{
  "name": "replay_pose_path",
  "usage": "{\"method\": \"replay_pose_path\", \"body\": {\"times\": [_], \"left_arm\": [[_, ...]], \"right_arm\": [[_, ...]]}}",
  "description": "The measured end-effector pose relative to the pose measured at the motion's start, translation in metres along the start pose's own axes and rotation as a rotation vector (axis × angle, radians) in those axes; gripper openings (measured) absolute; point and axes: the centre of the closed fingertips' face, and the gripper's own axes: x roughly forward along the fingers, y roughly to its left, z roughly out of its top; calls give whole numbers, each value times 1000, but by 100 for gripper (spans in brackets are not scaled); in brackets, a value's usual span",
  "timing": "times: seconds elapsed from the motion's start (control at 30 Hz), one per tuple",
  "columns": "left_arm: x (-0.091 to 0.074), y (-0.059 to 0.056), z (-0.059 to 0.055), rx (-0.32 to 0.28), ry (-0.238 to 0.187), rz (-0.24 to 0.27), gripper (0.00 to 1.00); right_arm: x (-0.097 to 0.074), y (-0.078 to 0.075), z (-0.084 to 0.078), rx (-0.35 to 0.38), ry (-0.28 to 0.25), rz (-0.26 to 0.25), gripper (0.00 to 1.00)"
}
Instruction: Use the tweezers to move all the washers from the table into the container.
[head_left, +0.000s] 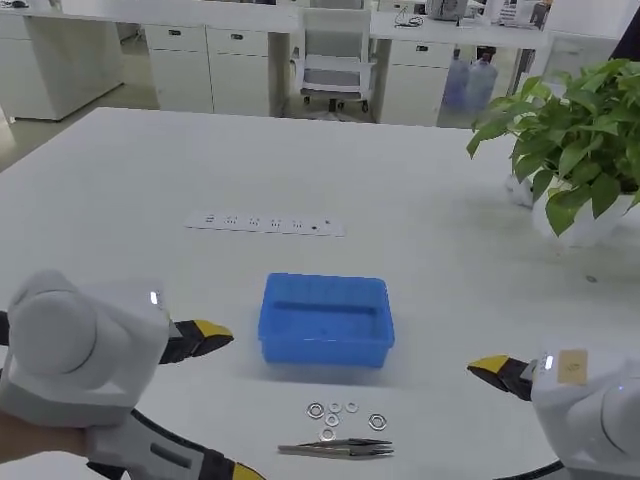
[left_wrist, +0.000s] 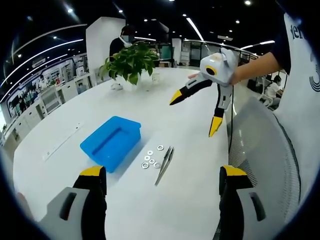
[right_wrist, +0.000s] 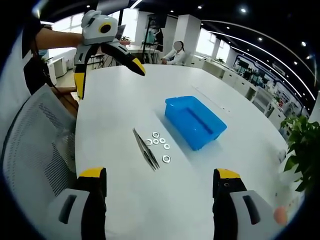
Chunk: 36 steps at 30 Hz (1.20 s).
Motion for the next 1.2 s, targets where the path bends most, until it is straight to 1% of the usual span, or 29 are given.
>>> {"method": "replay_pose_path", "body": {"times": [0.3,0.5,0.63,0.83,0.9,1.07,1.2], "left_arm": [[3,-4,-2,8,9,-10,99],[3,-4,-3,14,15,-8,99],[2,-3,-3,10,12,-2,99],[0,-1,-9,0,23,15,99],[0,-2,-10,-7,23,15,99],[2,-4,-14,-15,36,9,99],[4,-4,-11,-25,19,10,99]], "right_arm": [[0,0,-2,3,8,-3,88],[-2,0,-1,-2,3,-2,88],[-1,1,0,-1,0,0,88],[2,6,-1,-14,10,24,88],[3,7,-1,-19,10,31,86],[8,8,-2,-24,15,52,85],[11,12,-4,-38,23,74,80]]}}
